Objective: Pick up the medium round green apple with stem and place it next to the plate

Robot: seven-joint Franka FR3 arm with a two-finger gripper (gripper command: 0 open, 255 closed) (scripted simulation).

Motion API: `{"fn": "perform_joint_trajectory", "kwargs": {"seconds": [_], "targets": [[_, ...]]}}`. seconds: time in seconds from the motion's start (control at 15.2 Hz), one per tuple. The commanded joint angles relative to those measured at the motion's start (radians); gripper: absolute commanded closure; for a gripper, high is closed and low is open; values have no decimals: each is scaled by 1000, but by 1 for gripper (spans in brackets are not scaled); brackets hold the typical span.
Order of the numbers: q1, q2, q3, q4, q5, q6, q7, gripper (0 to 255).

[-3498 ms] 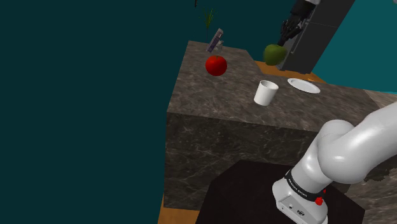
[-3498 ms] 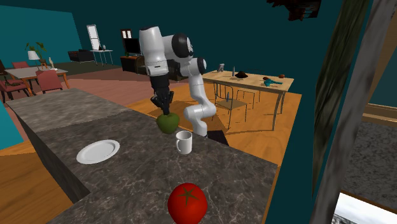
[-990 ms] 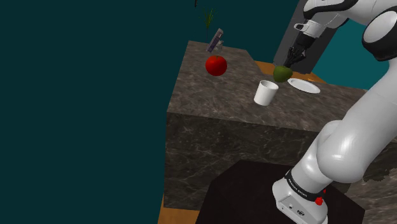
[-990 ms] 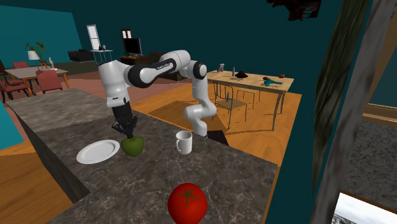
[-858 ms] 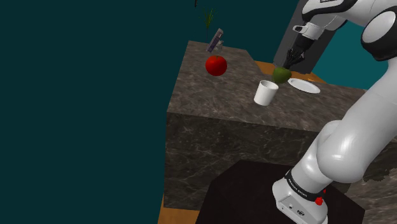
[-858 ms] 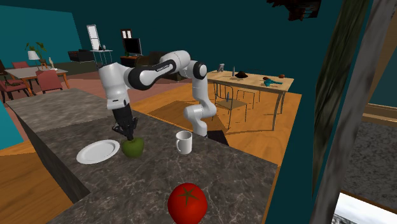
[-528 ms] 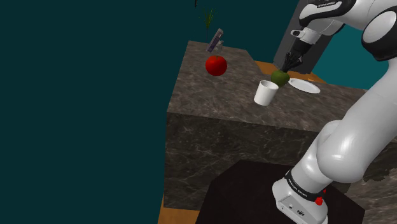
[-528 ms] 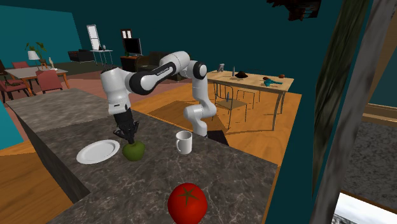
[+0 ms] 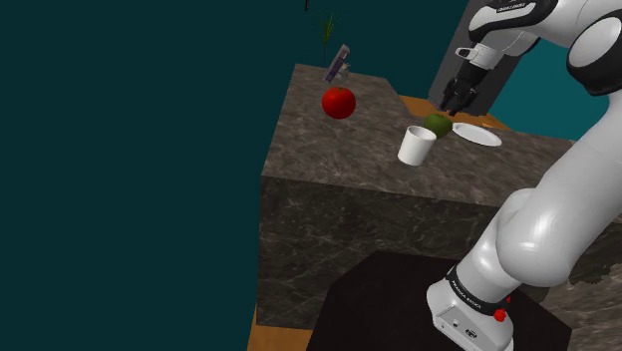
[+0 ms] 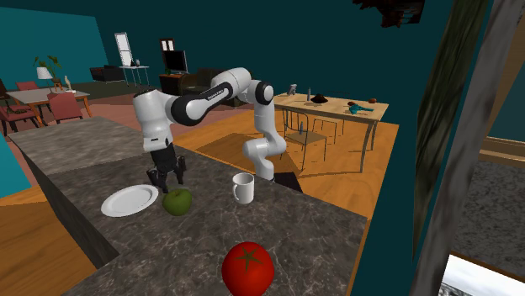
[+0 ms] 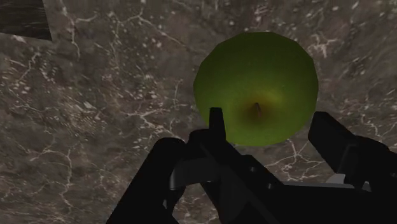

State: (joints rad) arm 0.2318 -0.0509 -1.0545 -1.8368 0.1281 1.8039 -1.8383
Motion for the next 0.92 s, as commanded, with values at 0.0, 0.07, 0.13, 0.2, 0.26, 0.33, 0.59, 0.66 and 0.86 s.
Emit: {"fn": "perform_joint_trajectory", "kwargs": {"seconds": [0.0, 0.07, 0.13, 0.2, 0.26, 0.33, 0.59, 0.66, 0.86], "targets": [[0, 0, 0, 0, 0, 0, 0, 0], [0, 0, 0, 0, 0, 0, 0, 0], [0, 0, 0, 0, 0, 0, 0, 0], [0, 0, 0, 0, 0, 0, 0, 0], [-2, 0, -2, 33, -1, -33, 1, 0], [-3, 2, -5, 68, 0, -67, 0, 0], [-8, 14, -13, 134, 9, -130, -6, 0], [-8, 14, -13, 134, 9, -130, -6, 0], [-8, 14, -13, 134, 9, -130, -6, 0]]}}
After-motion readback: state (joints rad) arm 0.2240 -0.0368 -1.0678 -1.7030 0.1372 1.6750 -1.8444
